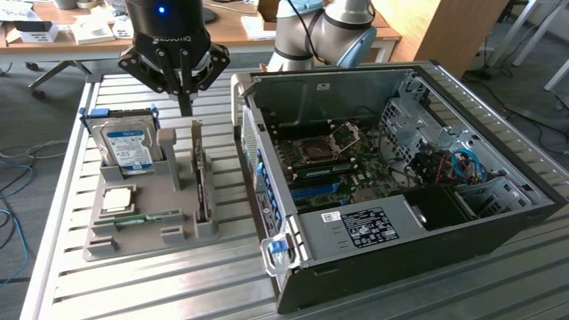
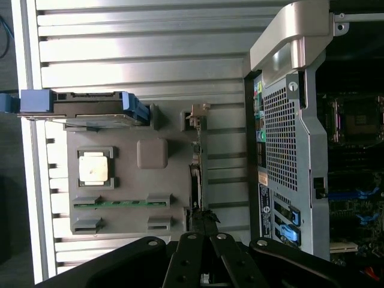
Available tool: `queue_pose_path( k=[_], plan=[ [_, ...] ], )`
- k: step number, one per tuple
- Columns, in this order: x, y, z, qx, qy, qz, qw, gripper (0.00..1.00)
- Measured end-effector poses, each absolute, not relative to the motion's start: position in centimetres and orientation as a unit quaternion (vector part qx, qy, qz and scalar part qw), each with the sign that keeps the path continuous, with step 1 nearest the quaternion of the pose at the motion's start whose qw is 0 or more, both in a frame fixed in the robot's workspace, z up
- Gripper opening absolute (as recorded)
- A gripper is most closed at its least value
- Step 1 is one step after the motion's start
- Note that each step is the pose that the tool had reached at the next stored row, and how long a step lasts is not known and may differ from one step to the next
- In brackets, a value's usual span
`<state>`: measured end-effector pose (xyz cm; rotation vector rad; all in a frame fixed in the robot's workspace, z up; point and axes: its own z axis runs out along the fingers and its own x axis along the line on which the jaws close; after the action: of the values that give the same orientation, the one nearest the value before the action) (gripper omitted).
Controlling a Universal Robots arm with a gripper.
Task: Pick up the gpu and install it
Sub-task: 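Pick up the gpu and move the gpu toward the slot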
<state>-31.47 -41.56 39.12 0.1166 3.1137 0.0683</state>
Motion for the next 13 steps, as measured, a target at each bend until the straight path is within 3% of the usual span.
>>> queue_pose_path(
  k=[5, 8, 13],
  plan=[
    [-31.47, -41.56, 39.12, 0.037, 0.999, 0.022, 0.012, 0.17],
    [-31.47, -41.56, 39.12, 0.037, 0.999, 0.022, 0.012, 0.35],
    [-31.47, -41.56, 39.12, 0.037, 0.999, 0.022, 0.013, 0.42]
  ],
)
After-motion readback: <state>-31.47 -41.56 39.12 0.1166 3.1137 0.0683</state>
